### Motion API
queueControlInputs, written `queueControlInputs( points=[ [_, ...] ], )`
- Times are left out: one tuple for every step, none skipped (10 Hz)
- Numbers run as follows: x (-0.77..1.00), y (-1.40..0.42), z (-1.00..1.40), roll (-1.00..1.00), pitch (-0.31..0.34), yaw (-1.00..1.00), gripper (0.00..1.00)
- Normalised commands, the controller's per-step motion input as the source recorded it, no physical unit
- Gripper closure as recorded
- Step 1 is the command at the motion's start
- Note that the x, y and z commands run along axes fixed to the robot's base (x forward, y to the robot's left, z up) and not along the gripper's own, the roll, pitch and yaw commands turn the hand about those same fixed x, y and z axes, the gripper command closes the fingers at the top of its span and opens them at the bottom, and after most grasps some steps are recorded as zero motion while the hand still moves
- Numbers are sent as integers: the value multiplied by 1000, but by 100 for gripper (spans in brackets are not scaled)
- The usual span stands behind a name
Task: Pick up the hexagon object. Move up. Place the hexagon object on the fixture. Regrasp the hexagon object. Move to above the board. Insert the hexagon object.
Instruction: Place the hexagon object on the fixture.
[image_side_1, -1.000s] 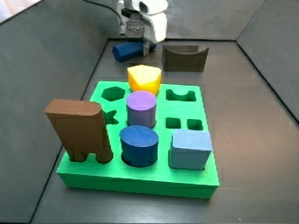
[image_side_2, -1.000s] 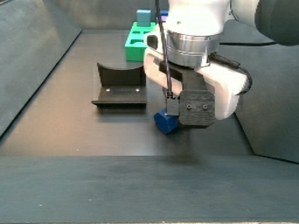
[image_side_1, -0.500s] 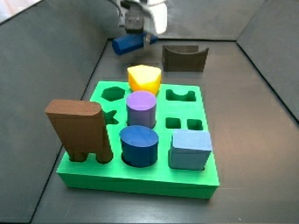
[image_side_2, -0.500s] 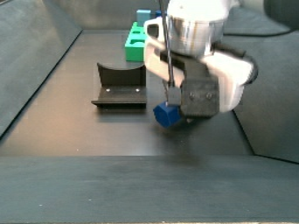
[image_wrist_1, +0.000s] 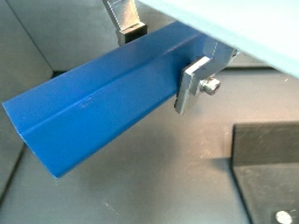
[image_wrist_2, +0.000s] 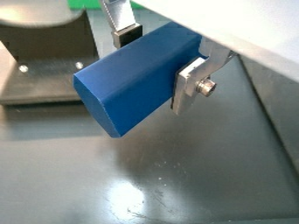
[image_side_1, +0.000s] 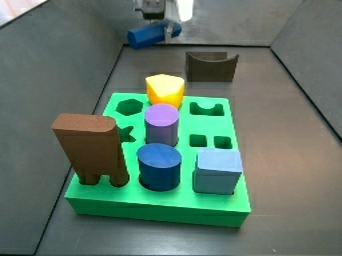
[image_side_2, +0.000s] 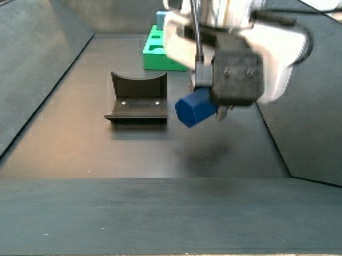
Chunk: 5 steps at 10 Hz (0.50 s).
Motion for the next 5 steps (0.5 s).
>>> queueControlInputs(
  points=[
    [-10,2,1000,13,30,-9,100],
    [-12,5,1000,20,38,-14,100],
    [-19,6,1000,27,45,-20,100],
    [-22,11,1000,37,47,-23,100],
    [-25,14,989,41,52,-21,100]
  ],
)
